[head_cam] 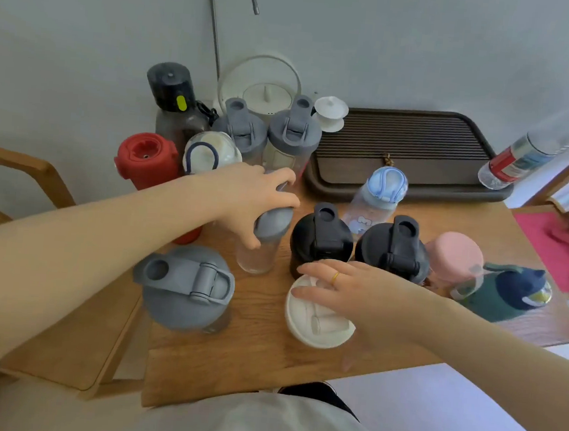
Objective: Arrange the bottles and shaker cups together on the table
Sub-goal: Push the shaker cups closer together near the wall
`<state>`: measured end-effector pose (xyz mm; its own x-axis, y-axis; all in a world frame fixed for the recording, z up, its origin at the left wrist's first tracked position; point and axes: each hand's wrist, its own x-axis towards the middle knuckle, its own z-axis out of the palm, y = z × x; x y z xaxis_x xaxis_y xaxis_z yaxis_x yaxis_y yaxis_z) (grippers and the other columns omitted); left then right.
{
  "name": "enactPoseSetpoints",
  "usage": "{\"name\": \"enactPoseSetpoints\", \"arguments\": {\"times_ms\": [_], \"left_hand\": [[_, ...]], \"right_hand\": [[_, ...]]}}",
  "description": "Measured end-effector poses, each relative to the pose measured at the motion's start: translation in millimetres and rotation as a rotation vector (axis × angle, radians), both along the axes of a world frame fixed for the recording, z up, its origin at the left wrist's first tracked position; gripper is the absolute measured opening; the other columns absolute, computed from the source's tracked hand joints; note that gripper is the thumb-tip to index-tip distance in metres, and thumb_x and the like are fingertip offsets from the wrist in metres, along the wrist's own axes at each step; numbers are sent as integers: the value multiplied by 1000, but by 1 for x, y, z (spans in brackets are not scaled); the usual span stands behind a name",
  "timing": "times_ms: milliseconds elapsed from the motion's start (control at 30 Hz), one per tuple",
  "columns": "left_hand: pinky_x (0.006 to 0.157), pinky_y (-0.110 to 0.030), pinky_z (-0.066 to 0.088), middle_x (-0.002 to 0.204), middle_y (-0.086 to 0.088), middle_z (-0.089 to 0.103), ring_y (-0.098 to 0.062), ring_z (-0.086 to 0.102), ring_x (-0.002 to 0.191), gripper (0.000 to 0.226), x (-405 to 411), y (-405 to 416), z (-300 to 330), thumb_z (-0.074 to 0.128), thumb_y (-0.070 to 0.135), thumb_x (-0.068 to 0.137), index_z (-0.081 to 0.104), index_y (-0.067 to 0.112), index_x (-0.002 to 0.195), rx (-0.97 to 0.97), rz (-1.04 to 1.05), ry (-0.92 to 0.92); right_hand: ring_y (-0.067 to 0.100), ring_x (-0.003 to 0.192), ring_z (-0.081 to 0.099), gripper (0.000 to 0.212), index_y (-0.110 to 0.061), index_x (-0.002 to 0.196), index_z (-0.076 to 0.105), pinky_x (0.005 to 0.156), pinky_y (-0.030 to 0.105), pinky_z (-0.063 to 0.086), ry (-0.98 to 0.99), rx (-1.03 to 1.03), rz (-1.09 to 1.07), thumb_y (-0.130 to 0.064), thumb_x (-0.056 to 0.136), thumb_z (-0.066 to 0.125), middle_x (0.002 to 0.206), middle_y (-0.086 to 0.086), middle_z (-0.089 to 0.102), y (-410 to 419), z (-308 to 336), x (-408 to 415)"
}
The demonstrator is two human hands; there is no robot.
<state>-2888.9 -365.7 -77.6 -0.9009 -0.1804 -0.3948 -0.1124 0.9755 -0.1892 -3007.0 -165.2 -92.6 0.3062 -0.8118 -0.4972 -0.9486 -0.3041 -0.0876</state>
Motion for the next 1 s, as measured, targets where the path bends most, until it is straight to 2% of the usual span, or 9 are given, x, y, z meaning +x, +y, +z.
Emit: {"name": "enactPoseSetpoints", "arguments": {"times_ms": [67,200,367,467,533,633,700,833,1000], "left_hand": [[79,-41,51,139,-7,23,-30,54,94,81,-2,1,-2,66,54,65,30,28,133,7,29,42],[78,-42,50,128,-10,32,-33,55,89,79,-4,6,-6,62,60,65,35,20,129,12,124,72],[75,-40,44,123,-13,35,-36,54,90,80,-5,17,-7,51,73,69,39,13,121,-53,167,97],[78,-40,43,129,-13,34,-36,53,95,93,-3,19,-12,48,80,64,34,15,127,-64,174,125],[85,-42,42,130,-12,33,-35,49,105,105,-1,16,-13,53,83,54,28,16,131,-67,138,134],[99,-43,37,131,-11,31,-32,37,119,113,0,14,-12,63,78,49,22,19,136,-97,72,133],[92,-42,40,129,-12,31,-32,40,114,103,-1,16,-13,68,68,54,25,18,134,-85,101,130],[77,-39,42,121,-12,34,-33,43,99,83,-4,21,-13,68,57,57,36,14,120,-76,208,155],[85,-41,43,129,-14,31,-36,40,106,87,-16,18,-13,67,58,62,32,12,127,2,333,187]], "right_hand": [[29,143,5,101,-34,142,6,108,46,33,90,-21,30,-55,68,70,156,5,1,3,-17,6],[37,117,38,91,-30,134,12,83,46,48,140,-162,46,-36,67,74,146,14,23,1,-29,19],[32,103,48,83,-26,132,24,85,40,42,181,-130,-69,-51,66,69,137,14,38,14,-19,16],[26,101,54,76,-21,125,44,84,40,48,131,-291,-107,-71,68,45,126,6,53,9,1,18],[26,109,54,76,-18,131,42,88,41,48,64,-391,-220,-69,74,40,130,6,52,-10,16,15],[28,119,48,78,-18,139,28,95,40,45,51,-256,-433,-57,78,57,143,9,36,-49,18,-7],[31,123,46,89,-22,142,21,96,41,47,-1,-42,-510,-54,73,67,148,10,26,-69,9,-19],[29,107,53,86,-22,133,29,87,42,52,-49,46,-478,-50,65,75,129,9,41,-81,-4,-24],[28,110,54,95,-20,135,28,86,42,51,49,51,-402,-60,61,72,128,5,47,-73,-6,-18]]}}
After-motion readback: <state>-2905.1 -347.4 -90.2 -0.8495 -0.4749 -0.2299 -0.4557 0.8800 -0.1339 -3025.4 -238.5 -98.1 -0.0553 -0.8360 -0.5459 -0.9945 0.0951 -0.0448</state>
